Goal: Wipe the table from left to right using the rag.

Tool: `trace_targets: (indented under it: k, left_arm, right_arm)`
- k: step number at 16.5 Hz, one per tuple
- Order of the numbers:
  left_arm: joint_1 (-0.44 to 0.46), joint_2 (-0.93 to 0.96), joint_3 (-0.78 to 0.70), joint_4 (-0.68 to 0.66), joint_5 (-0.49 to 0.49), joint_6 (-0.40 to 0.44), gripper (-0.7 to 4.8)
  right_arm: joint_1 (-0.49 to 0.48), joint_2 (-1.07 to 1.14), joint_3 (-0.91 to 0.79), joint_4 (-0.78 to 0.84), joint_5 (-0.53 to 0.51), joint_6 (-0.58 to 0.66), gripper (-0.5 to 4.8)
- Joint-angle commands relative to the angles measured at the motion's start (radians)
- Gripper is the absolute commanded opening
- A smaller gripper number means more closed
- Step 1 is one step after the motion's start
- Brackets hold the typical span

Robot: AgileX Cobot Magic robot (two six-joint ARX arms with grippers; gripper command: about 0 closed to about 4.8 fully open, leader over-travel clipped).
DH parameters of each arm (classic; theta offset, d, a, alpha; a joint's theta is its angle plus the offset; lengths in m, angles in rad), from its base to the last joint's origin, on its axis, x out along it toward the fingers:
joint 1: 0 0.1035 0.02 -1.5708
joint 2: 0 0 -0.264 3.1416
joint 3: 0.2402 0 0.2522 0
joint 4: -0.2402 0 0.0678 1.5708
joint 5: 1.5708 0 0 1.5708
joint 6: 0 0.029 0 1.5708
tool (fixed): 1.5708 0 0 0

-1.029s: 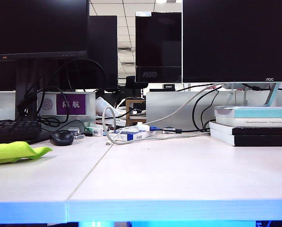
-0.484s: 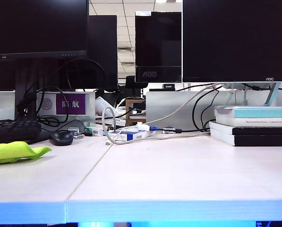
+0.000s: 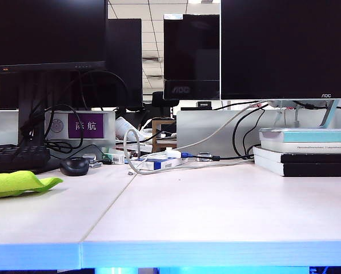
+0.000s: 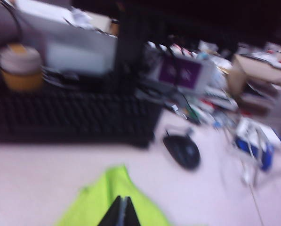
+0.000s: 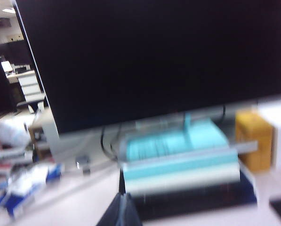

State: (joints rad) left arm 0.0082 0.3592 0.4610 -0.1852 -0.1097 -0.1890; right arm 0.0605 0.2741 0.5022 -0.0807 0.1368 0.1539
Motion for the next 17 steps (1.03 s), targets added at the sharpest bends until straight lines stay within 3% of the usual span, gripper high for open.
trace_targets:
  k: [1, 4, 7, 10, 14, 17]
  left_arm:
    - [-0.001, 0.166, 0.154, 0.012, -0.01, 0.017, -0.05]
    - [-0.001, 0.352, 0.349, -0.097, 0.002, 0.051, -0.05]
    - [-0.002, 0.5, 0.513, -0.181, 0.087, 0.061, -0.05]
    - [-0.002, 0.563, 0.58, -0.21, 0.119, 0.061, -0.05]
    - [-0.002, 0.601, 0.586, -0.23, 0.204, 0.062, -0.05]
    - [-0.002, 0.622, 0.586, -0.247, 0.204, 0.062, -0.05]
  right_arm:
    - [0.0, 0.145, 0.173, -0.004, -0.006, -0.008, -0.05]
    - [0.001, 0.334, 0.413, -0.059, -0.132, -0.008, -0.05]
    - [0.028, 0.547, 0.669, -0.088, -0.357, 0.005, -0.05]
    - [0.229, 0.706, 0.863, -0.195, -0.383, -0.002, -0.05]
    - [0.577, 0.83, 0.884, -0.299, -0.352, -0.003, -0.05]
    - [0.768, 0.895, 0.884, -0.425, -0.282, -0.069, -0.05]
